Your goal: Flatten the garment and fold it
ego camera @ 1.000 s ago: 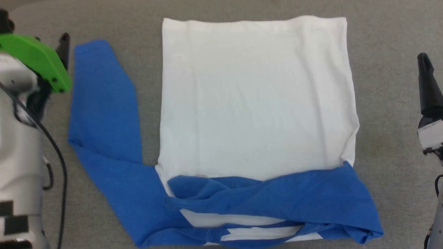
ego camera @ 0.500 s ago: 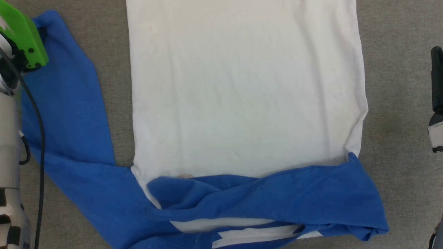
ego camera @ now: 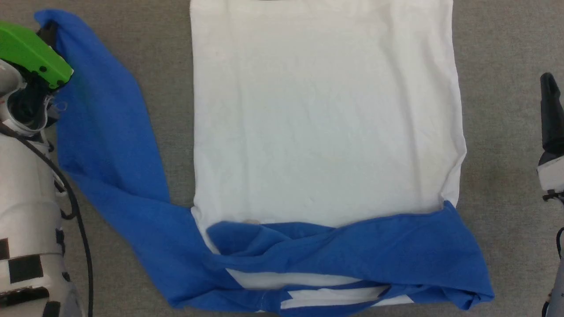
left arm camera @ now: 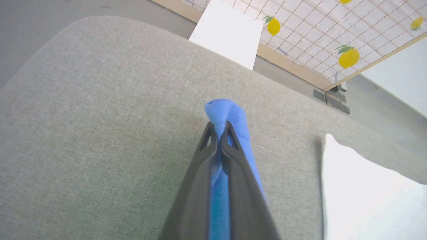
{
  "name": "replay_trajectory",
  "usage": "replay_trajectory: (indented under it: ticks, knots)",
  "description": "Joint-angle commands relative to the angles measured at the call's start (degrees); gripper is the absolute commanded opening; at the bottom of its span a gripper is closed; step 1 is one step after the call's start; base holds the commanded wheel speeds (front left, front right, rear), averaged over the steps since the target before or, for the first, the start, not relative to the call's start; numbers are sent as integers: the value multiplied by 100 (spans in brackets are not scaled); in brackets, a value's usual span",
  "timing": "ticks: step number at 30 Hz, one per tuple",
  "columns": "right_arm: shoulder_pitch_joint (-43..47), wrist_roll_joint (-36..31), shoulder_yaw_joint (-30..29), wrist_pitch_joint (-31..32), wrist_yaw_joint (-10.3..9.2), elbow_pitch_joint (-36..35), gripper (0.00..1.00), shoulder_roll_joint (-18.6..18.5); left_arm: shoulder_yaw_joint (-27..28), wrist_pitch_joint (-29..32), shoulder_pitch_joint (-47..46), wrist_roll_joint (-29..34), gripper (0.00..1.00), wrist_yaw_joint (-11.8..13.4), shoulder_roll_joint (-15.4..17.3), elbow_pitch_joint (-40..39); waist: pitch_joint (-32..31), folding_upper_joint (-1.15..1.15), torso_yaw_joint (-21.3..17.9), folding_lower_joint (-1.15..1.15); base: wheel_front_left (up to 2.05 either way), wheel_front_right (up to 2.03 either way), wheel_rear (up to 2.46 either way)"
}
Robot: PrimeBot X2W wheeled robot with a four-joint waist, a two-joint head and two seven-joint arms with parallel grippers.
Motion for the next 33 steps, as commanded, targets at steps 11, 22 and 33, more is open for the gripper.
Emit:
replay_trajectory:
  ticks: [11, 22, 33]
  knots:
    - [443, 87, 34, -160, -8, 599, 100, 7, -1240, -30, 609, -99, 0, -554, -1131, -1661, -1458, 0, 489, -1, 0, 0, 0]
    - [740, 208, -46, -284, -8, 816, 100, 7, -3535, -276, 1286, -532, 0, -538, -1531, -1734, -1627, 0, -128, -1, 0, 0, 0]
    - [809, 386, 15, -515, -8, 1108, 100, 7, -6358, -506, 1424, -1159, 0, -247, -1534, -1325, -1425, 0, -690, -1, 0, 0, 0]
